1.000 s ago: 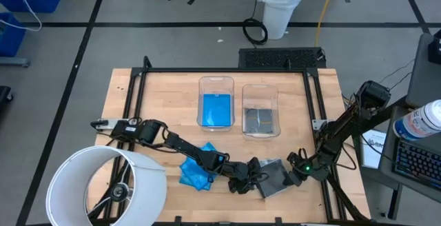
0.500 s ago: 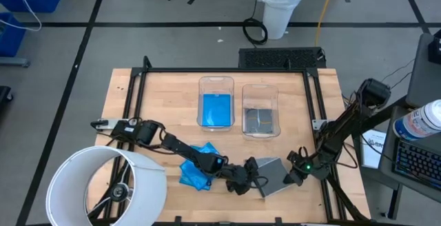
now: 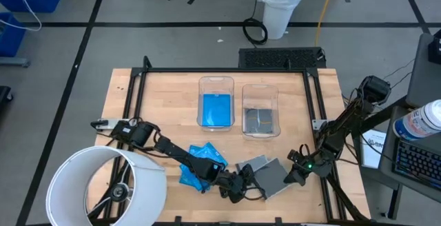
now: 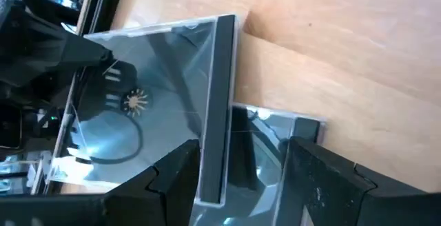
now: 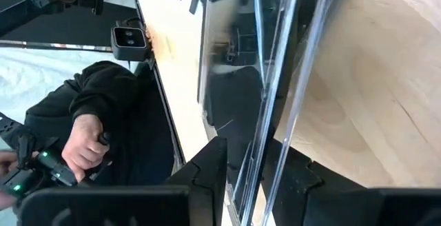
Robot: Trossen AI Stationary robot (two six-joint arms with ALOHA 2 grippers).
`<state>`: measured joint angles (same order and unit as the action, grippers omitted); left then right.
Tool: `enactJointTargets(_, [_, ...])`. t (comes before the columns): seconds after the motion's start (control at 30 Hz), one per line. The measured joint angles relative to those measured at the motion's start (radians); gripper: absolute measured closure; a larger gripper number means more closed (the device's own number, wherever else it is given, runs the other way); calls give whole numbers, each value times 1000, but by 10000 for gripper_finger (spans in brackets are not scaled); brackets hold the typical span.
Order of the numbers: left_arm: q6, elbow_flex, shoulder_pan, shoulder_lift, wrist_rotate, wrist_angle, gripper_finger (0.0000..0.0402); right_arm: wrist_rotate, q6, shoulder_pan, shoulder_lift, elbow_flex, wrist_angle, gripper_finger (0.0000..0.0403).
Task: Pick & place jewel cases by type
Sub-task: Put the black CD case into the right transparent bin
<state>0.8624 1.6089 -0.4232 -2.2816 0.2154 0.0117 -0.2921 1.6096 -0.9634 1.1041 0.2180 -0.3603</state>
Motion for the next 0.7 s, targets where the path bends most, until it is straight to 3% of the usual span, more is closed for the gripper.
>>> enactJointTargets(0.33, [-64, 1, -5, 42, 88, 80, 174, -58, -144, 0, -6, 2, -76, 383])
enactJointTargets(0.7, [-155, 2, -9, 46, 77, 259, 174, -128, -259, 0, -6, 2, -144, 374])
